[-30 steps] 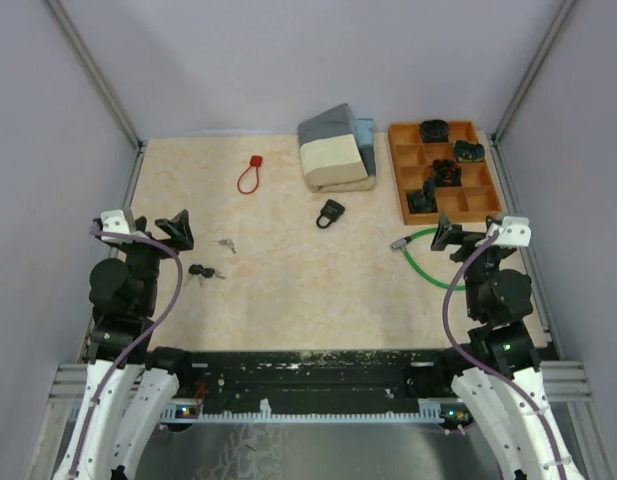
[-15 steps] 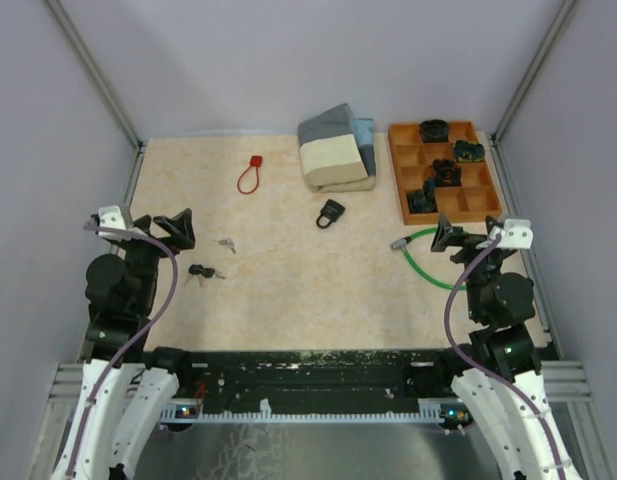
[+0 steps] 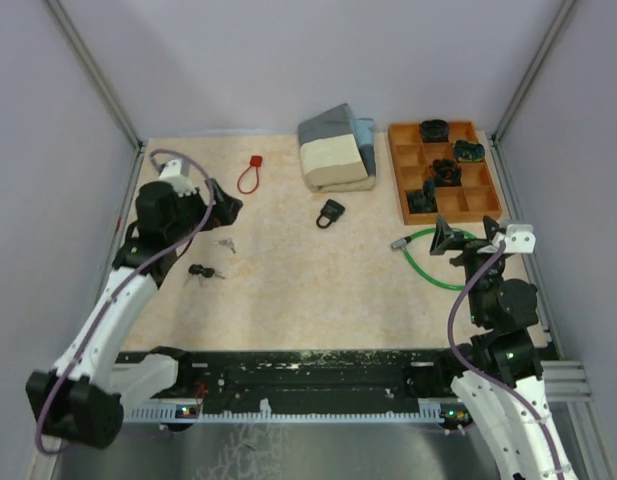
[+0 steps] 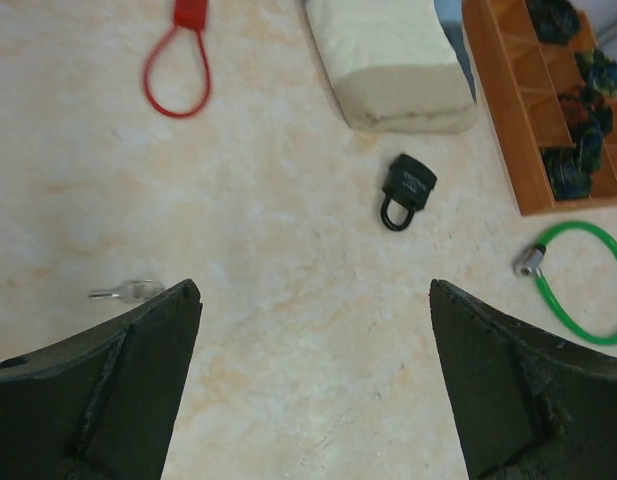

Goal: Unlock with the key
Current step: Move the lock to the center of the board.

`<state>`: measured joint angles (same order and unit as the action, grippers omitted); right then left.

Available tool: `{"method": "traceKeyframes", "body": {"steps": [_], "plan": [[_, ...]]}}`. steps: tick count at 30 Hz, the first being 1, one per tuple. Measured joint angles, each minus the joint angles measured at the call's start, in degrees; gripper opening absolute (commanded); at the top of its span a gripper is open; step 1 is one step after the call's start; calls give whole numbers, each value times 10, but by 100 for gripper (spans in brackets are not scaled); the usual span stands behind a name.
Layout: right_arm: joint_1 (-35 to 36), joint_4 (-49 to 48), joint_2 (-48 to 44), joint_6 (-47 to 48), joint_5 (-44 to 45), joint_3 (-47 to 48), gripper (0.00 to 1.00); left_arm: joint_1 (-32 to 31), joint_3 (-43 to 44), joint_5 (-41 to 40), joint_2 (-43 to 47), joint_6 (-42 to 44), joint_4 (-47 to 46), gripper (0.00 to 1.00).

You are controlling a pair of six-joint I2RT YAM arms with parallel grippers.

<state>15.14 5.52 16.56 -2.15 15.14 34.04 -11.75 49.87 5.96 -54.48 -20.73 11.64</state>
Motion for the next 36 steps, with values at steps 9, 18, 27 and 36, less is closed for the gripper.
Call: {"method": "traceKeyframes", "body": {"steps": [9, 18, 27, 36], "plan": [[0, -5, -30, 0, -3, -17, 96, -129, 114, 5, -261, -7, 21, 97], [0, -6, -39, 0, -3, -22, 97, -179, 334, -7, -508, 53, 63, 89], [0, -7, -39, 1, -3, -27, 97, -242, 484, -46, -665, 152, 139, 83], [0, -8, -39, 1, -4, -27, 97, -246, 509, -59, -709, 166, 146, 71]]}}
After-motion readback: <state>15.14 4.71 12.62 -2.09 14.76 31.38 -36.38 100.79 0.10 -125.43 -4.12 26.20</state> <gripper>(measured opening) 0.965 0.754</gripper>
